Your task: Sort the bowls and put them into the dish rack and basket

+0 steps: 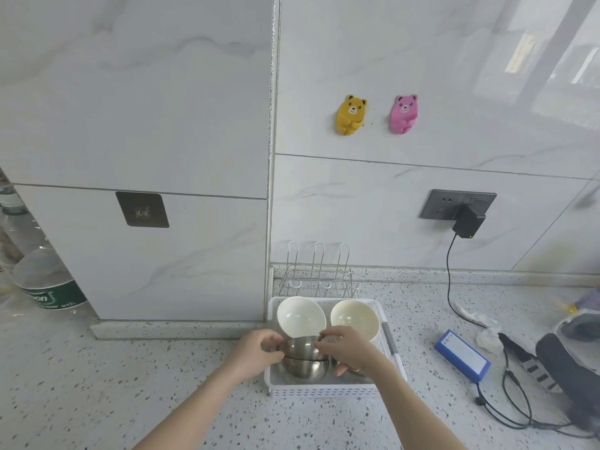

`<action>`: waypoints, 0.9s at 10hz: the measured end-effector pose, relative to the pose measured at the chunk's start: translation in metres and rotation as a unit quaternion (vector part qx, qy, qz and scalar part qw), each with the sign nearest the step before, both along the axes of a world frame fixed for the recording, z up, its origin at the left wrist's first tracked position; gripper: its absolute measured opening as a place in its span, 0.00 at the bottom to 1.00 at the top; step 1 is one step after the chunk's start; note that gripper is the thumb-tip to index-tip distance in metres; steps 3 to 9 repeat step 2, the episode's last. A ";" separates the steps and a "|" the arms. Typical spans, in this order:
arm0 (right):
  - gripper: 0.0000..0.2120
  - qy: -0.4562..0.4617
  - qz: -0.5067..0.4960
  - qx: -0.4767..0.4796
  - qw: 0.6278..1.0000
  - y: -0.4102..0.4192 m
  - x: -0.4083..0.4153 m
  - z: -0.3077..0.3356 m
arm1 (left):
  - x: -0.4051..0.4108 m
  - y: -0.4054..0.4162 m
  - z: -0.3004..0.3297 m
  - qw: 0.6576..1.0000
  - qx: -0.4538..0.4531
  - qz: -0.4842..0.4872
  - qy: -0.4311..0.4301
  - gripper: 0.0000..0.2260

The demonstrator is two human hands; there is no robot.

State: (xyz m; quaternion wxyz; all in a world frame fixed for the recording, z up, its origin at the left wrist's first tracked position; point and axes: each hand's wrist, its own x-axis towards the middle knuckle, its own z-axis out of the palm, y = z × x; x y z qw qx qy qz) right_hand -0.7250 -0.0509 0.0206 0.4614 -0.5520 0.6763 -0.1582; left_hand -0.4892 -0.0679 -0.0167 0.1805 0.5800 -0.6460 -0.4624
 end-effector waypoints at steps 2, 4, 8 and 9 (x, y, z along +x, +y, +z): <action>0.28 -0.030 -0.051 -0.053 0.997 0.018 -0.006 0.021 | 0.009 0.014 0.006 0.997 0.007 0.065 0.043 0.07; 0.28 -0.030 -0.051 -0.053 0.997 0.018 -0.006 0.021 | 0.009 0.014 0.006 0.997 0.007 0.065 0.043 0.07; 0.28 -0.030 -0.051 -0.053 0.997 0.018 -0.006 0.021 | 0.009 0.014 0.006 0.997 0.007 0.065 0.043 0.07; 0.28 -0.030 -0.051 -0.053 0.997 0.018 -0.006 0.021 | 0.009 0.014 0.006 0.997 0.007 0.065 0.043 0.07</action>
